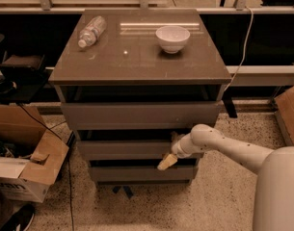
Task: Open middle drawer
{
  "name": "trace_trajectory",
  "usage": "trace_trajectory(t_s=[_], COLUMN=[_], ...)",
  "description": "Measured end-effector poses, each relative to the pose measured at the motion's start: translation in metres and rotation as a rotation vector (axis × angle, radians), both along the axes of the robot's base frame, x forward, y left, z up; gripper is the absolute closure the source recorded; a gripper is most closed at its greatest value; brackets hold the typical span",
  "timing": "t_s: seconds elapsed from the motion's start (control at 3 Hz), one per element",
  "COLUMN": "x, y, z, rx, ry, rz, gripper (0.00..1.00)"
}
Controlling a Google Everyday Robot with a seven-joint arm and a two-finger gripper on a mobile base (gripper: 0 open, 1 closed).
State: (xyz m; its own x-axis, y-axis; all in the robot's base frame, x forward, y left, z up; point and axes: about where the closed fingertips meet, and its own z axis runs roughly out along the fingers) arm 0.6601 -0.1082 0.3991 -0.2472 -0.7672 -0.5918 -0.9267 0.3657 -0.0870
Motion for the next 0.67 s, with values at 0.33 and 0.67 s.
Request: trace_trajectory(t_s=[0.33,0.67], x=[-0.0002,-0.0002], y=[0.0,-0.0001], z=[0.0071,0.0148], rx=[0.0,0.0], ry=[0.0,0.001], rz=[0.0,0.0], gripper=[0.37,0.68])
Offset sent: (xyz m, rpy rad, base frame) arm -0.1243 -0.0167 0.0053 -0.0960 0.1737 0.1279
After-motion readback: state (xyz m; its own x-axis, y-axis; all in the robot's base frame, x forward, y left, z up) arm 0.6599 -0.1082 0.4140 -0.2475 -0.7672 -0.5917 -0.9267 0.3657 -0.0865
